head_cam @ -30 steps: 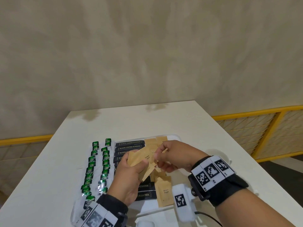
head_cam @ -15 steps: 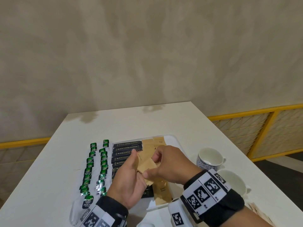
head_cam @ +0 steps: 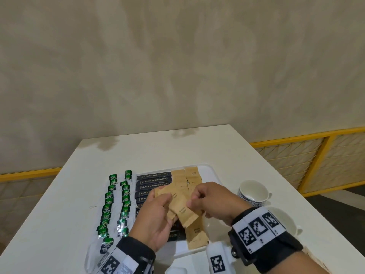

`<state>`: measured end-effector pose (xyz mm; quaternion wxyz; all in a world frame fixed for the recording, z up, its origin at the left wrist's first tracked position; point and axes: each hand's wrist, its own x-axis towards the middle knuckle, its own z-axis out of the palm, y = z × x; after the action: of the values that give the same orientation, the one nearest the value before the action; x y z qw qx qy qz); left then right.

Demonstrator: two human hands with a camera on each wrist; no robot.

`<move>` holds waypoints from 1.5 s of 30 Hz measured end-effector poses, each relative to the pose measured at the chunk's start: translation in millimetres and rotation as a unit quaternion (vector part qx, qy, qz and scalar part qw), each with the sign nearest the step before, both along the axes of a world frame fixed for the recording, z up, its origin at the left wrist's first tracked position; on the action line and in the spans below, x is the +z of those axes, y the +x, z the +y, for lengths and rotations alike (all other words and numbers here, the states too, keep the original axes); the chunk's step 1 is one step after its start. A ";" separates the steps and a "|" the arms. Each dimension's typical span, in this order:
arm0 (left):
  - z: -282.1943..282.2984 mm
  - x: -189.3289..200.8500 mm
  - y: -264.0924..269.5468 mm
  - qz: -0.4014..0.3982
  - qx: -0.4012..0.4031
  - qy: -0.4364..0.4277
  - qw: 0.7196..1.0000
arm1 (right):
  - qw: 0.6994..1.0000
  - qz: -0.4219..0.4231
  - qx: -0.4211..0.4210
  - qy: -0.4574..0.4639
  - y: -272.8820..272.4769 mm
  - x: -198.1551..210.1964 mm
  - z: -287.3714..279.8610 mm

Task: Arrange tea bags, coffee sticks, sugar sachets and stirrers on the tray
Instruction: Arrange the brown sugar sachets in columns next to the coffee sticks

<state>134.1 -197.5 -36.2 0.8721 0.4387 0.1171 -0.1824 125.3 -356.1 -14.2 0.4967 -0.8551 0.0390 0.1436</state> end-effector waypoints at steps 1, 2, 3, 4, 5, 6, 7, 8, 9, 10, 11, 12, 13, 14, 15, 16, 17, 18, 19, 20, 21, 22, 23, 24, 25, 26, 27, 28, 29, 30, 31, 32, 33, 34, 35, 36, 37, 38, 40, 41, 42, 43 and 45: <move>2.2 -1.0 1.0 -0.004 0.015 0.020 1.000 | 1.000 0.017 -0.018 0.019 1.5 -1.4 -6.0; 4.6 -2.4 2.3 -0.009 0.032 0.039 0.999 | 0.998 0.026 -0.047 0.025 3.8 -2.6 -12.1; 6.7 -3.3 3.4 -0.012 0.049 0.054 0.997 | 0.996 0.022 -0.085 0.009 8.4 -6.0 -19.2; 8.5 -4.5 4.2 -0.014 0.062 0.064 0.996 | 0.992 0.010 -0.123 -0.032 14.2 -10.7 -26.1; 9.3 -5.1 4.7 -0.015 0.070 0.071 0.995 | 0.985 0.004 -0.156 -0.074 20.2 -16.9 -31.8; 9.3 -5.2 4.9 -0.015 0.073 0.076 0.994 | 0.978 0.005 -0.178 -0.112 24.9 -22.0 -35.0; 8.8 -5.2 4.9 -0.015 0.073 0.079 0.994 | 0.973 0.010 -0.185 -0.140 29.5 -26.7 -36.4; 7.9 -5.2 5.0 -0.014 0.072 0.080 0.994 | 0.970 0.015 -0.185 -0.156 32.9 -29.9 -36.5; 7.1 -5.5 4.8 -0.014 0.071 0.080 0.994 | 0.969 0.017 -0.181 -0.166 35.8 -32.6 -35.5; 6.2 -6.2 5.0 -0.015 0.069 0.081 0.994 | 0.969 0.017 -0.177 -0.173 37.7 -33.7 -33.9; 5.7 -6.9 5.0 -0.017 0.068 0.082 0.994 | 0.968 0.017 -0.176 -0.177 40.4 -35.4 -32.4; 5.6 -7.6 5.0 -0.018 0.068 0.084 0.994 | 0.968 0.021 -0.175 -0.176 42.8 -35.6 -30.6; 5.7 -8.0 5.0 -0.019 0.067 0.084 0.994 | 0.969 0.030 -0.176 -0.174 45.8 -36.1 -29.4; 6.0 -8.0 5.2 -0.019 0.066 0.083 0.994 | 0.969 0.043 -0.176 -0.168 48.5 -35.9 -28.4; 6.4 -7.6 5.3 -0.018 0.065 0.081 0.994 | 0.969 0.057 -0.180 -0.160 51.6 -36.3 -27.8; 6.8 -6.6 5.3 -0.017 0.064 0.079 0.995 | 0.969 0.071 -0.186 -0.148 53.6 -35.5 -27.2; 7.3 -5.9 5.3 -0.016 0.064 0.078 0.995 | 0.968 0.081 -0.191 -0.139 55.4 -35.5 -26.7; 7.9 -5.4 5.1 -0.015 0.065 0.077 0.995 | 0.968 0.089 -0.194 -0.134 56.1 -34.9 -26.2; 8.5 -5.1 5.2 -0.014 0.066 0.076 0.995 | 0.968 0.093 -0.195 -0.130 56.7 -34.7 -25.7; 9.1 -5.3 5.1 -0.012 0.066 0.076 0.995 | 0.968 0.095 -0.195 -0.129 56.2 -34.2 -25.0; 9.4 -5.8 5.2 -0.010 0.066 0.077 0.995 | 0.967 0.097 -0.196 -0.130 55.7 -34.0 -24.3; 9.7 -6.3 5.3 -0.008 0.065 0.078 0.995 | 0.967 0.098 -0.195 -0.131 54.5 -33.6 -23.5; 9.7 -7.0 5.4 -0.006 0.063 0.077 0.995 | 0.967 0.100 -0.192 -0.133 53.8 -34.1 -23.1; 9.6 -7.6 5.5 -0.005 0.061 0.077 0.995 | 0.967 0.101 -0.188 -0.136 52.8 -34.3 -22.6; 9.4 -8.5 5.6 -0.004 0.058 0.076 0.995 | 0.968 0.101 -0.184 -0.139 52.3 -34.7 -22.7; 9.2 -9.1 5.5 -0.003 0.056 0.076 0.996 | 0.968 0.097 -0.182 -0.142 51.8 -35.1 -23.0; 8.9 -9.9 5.2 -0.004 0.052 0.076 0.996 | 0.969 0.092 -0.182 -0.142 51.4 -35.5 -23.2; 8.7 -10.1 4.4 -0.006 0.047 0.078 0.996 | 0.969 0.088 -0.182 -0.142 50.9 -35.4 -23.0; 8.1 -10.1 3.8 -0.007 0.043 0.080 0.996 | 0.970 0.084 -0.181 -0.141 50.6 -36.0 -23.0; 7.6 -9.5 3.0 -0.008 0.038 0.082 0.996 | 0.970 0.080 -0.180 -0.142 49.9 -35.8 -22.5; 7.1 -9.2 2.2 -0.008 0.033 0.085 0.996 | 0.970 0.077 -0.177 -0.148 48.7 -35.1 -21.7; 6.4 -8.4 1.5 -0.009 0.028 0.088 0.996 | 0.970 0.074 -0.171 -0.155 47.0 -33.7 -21.0; 5.7 -8.3 1.1 -0.010 0.024 0.092 0.995 | 0.971 0.071 -0.161 -0.161 45.4 -31.5 -20.3; 5.3 -8.0 0.8 -0.011 0.021 0.097 0.995 | 0.972 0.064 -0.148 -0.168 43.3 -27.7 -19.4; 4.8 -8.3 0.6 -0.012 0.020 0.102 0.994 | 0.974 0.052 -0.132 -0.178 41.2 -23.9 -19.1; 4.6 -8.1 0.1 -0.015 0.019 0.108 0.994 | 0.975 0.036 -0.115 -0.188 38.2 -19.2 -18.4; 4.5 -8.6 0.0 -0.019 0.018 0.115 0.993 | 0.978 0.024 -0.100 -0.182 35.2 -14.6 -17.6; 4.3 -8.6 -0.5 -0.023 0.017 0.120 0.992 | 0.986 0.016 -0.088 -0.137 31.1 -10.3 -16.5; 3.6 -10.3 -1.4 -0.033 0.016 0.131 0.991 | 0.995 0.054 -0.065 0.047 19.7 -3.6 -11.5; 2.7 -11.3 -1.9 -0.040 0.016 0.137 0.990 | 0.989 0.076 -0.043 0.118 14.9 -2.1 -9.2; 1.4 -11.8 -2.9 -0.047 0.015 0.144 0.988 | 0.986 0.079 -0.021 0.142 11.4 -2.2 -8.2; -0.3 -12.3 -3.7 -0.052 0.012 0.152 0.987 | 0.988 0.070 -0.010 0.135 8.1 -3.0 -7.0; -3.8 -12.6 -6.1 -0.061 0.007 0.164 0.985 | 0.994 0.044 -0.019 0.098 4.4 -5.8 -4.6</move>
<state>128.0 -201.4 -48.8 0.7951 0.5853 0.0950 -0.1273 129.7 -360.7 -20.1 0.5788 -0.7940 0.0631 0.1746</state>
